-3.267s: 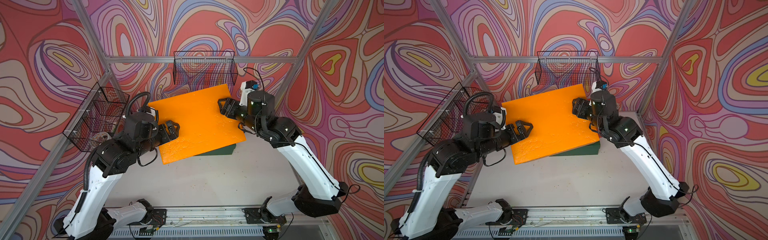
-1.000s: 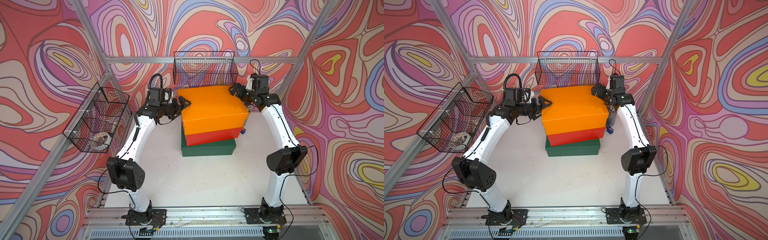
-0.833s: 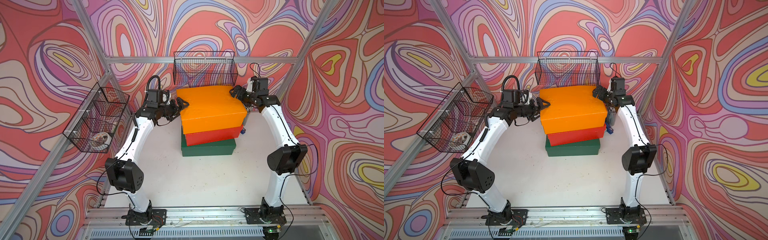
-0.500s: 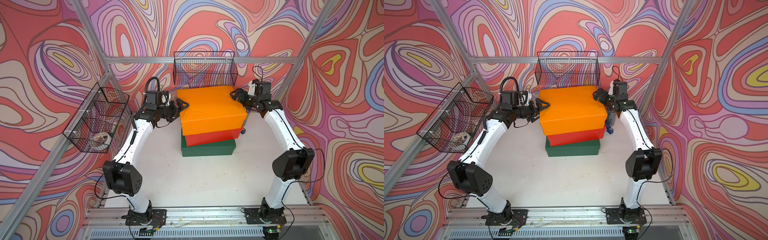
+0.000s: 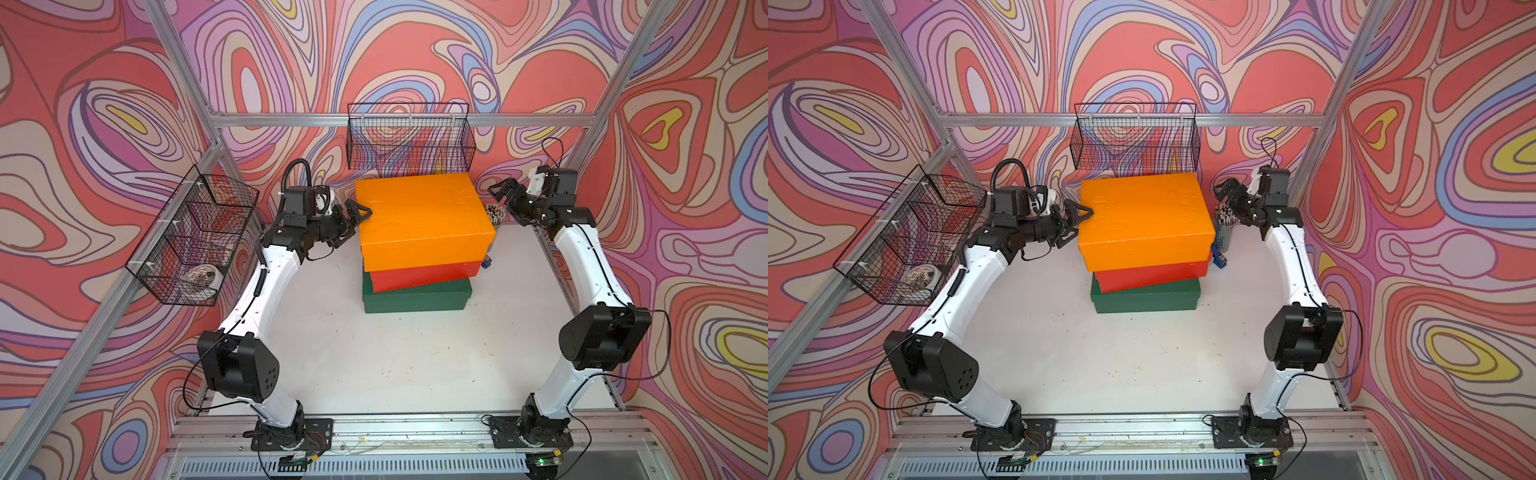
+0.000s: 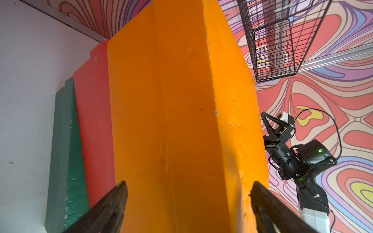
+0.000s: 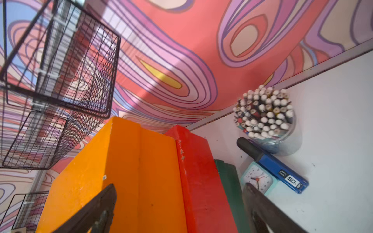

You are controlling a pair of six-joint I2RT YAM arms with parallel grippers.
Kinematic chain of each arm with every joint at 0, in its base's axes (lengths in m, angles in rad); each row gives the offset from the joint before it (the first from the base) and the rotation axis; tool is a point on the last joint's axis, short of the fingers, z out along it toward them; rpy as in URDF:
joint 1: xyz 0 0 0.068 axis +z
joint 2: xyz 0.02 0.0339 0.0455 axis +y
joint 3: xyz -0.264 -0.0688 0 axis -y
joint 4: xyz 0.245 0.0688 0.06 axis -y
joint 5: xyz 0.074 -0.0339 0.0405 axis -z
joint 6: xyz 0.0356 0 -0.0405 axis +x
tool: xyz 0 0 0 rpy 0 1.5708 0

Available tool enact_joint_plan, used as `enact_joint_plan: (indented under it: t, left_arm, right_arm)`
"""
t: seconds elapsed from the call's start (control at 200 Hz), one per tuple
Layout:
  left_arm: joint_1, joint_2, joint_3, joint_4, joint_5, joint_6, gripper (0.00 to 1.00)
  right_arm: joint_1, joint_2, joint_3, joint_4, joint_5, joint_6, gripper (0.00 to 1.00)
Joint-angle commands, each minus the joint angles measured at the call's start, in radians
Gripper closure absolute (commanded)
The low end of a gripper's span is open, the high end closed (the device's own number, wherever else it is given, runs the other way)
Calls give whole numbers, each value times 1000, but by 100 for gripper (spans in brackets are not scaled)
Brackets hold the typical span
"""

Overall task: Stack the shoeboxes
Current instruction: Place the shoebox at the shoebox.

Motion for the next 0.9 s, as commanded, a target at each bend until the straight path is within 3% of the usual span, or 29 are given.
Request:
enact_joint_plan:
  t: [0.0, 0.366, 0.661, 0.896]
  left_arm:
    - [11, -58, -40, 46, 12, -19, 6]
    - [32, -220, -289, 157, -53, -91, 4]
    - [30, -153, -237, 254, 6, -135, 4]
    - [-42, -60, -92, 223, -12, -119, 4]
  right_arm:
    - [-20, -54, -37, 1, -33, 14, 3]
    - [-42, -41, -387, 218, -105, 112, 37]
    - [-20, -35, -476, 282, -121, 120, 39]
    - [23, 13, -465, 288, -111, 115, 40]
